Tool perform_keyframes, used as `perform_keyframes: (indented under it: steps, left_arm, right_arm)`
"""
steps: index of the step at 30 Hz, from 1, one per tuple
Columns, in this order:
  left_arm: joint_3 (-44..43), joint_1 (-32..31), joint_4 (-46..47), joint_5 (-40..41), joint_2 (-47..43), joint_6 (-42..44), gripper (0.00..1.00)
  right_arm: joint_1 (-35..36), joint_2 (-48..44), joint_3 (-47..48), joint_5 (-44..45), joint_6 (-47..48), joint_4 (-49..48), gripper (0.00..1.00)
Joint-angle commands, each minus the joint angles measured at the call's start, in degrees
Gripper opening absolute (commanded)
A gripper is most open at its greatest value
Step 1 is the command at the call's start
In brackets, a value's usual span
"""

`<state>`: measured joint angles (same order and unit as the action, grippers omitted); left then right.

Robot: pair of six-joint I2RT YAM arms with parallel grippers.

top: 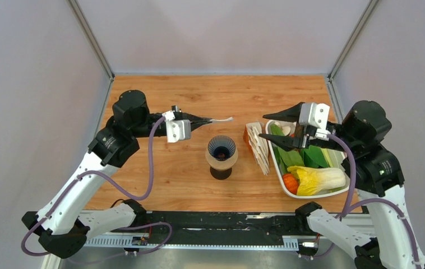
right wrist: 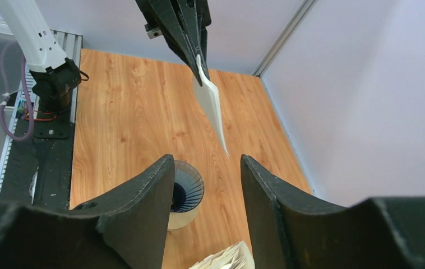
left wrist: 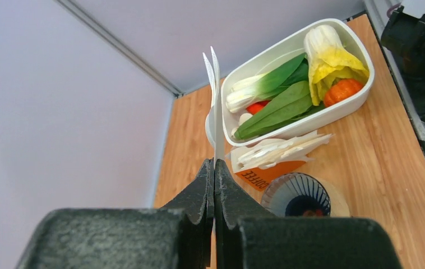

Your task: Place the coffee filter in the dripper

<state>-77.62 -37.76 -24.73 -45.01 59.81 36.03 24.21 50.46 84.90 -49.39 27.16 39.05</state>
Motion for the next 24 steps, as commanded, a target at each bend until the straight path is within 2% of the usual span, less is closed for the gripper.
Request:
perform_keyframes:
  steps: [1,5,6,7,8,9,10,11,12,13,14,15,16,18,21,24]
  left_arm:
    - [2.4,-0.8,6.9,3.2,-0.8,6.0,0.00]
    - [-2.9,-0.4,9.3,1.5,1.7,-10.7,0.00]
    - [-5.3,0.6,9.6,-1.4,3.2,-18.8,0.00]
    - [-6.0,1.3,11.8,-3.0,4.4,-23.1,0.00]
    - [-6.2,3.2,14.0,-5.9,4.8,-32.9,0.00]
    - [-6.0,4.2,19.4,-7.0,5.3,-38.1,0.00]
    - [-4.9,6.5,22.7,-8.8,5.4,-47.7,0.00]
    - [-4.2,7.7,29.7,-10.0,6.1,-52.8,0.00]
    - [-3.2,9.6,32.9,-12.4,6.5,-61.6,0.00]
    - [-3.0,10.3,38.7,-13.3,7.7,-66.0,0.00]
    - [-2.7,11.6,41.1,-14.4,8.4,-74.6,0.00]
    - [-2.6,12.1,46.3,-15.0,10.0,-79.1,0.00]
    - [-3.5,12.7,47.4,-16.0,10.9,-85.9,0.00]
    - [-5.2,12.9,47.3,-16.4,12.8,-91.1,0.00]
    - [-6.3,12.9,43.7,-15.3,13.6,-93.7,0.00]
    - [-7.3,12.9,43.4,-15.4,13.9,-95.9,0.00]
  right_arm:
    - [2.1,3.1,-0.5,0.6,1.4,-0.7,0.51]
    - [2.3,5.5,-0.7,1.6,-5.8,-2.1,0.56]
    - [2.3,5.5,-0.9,2.0,-6.6,-2.6,0.57]
    - [2.3,5.4,-1.1,2.5,-7.0,-2.9,0.57]
    - [2.3,5.2,-1.2,3.3,-7.2,-3.2,0.56]
    - [2.3,4.9,-1.3,3.9,-7.2,-3.3,0.55]
    - [2.3,4.5,-1.4,4.3,-7.4,-3.5,0.55]
    - [2.3,4.1,-1.7,4.5,-7.8,-3.7,0.55]
    - [2.3,3.8,-1.9,4.8,-9.0,-4.2,0.55]
    - [2.2,3.7,-2.2,5.1,-10.4,-4.8,0.55]
    - [2.3,3.8,-2.3,5.2,-11.9,-5.3,0.56]
    - [2.2,3.8,-2.5,5.2,-13.4,-6.3,0.57]
    - [2.3,3.7,-2.7,5.3,-14.7,-7.6,0.58]
    - [2.2,3.3,-2.9,7.8,-16.1,-10.4,0.57]
    - [2.2,2.7,-3.6,13.8,-15.9,-13.7,0.51]
    - [2.2,3.0,-4.1,13.1,-20.1,-16.2,0.47]
